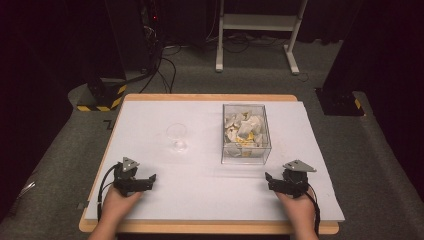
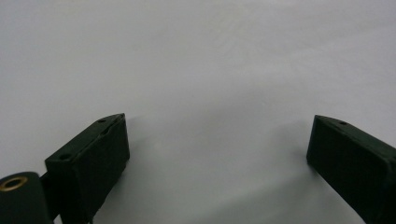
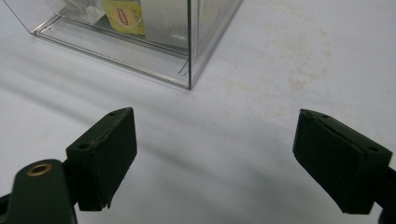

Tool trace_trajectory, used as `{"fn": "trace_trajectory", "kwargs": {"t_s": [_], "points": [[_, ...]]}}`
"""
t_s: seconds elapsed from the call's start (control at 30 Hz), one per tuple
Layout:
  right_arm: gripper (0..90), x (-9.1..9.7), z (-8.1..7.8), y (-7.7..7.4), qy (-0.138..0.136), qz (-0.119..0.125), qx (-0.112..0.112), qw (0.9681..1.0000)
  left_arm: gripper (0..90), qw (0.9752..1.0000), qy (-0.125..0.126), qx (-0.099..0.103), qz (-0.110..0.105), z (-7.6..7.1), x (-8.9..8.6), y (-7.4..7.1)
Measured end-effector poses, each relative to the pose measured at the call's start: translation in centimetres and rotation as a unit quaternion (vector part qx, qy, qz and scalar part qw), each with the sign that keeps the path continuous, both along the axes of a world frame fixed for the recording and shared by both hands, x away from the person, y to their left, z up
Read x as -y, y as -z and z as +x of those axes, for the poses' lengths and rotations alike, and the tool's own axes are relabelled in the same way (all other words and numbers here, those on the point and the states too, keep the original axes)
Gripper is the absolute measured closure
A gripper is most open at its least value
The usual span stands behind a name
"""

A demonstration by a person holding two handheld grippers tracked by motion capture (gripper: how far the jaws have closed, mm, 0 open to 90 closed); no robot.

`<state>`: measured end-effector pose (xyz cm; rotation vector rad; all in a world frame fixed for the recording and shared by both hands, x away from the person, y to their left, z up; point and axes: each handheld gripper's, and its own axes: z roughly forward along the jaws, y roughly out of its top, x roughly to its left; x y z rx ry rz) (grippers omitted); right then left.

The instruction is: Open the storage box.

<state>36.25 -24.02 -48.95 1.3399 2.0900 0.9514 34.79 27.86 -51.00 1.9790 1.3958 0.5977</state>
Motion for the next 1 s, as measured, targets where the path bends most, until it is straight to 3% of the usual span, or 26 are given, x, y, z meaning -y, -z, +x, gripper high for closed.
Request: {"fn": "trace_trajectory", "kwargs": {"t_s": [0.57, 1.0], "points": [[14.9, -0.9, -1.2, -0.7, -0.009, 0.020, 0.009, 0.9997, 6.2, 1.0000, 0.000, 0.000, 0.000, 0.0, 0.0, 0.0], [15.2, -2.4, -1.9, -1.0, -0.035, 0.032, 0.021, 0.9987, 6.2, 1.0000, 0.000, 0.000, 0.000, 0.0, 0.0, 0.0]]}}
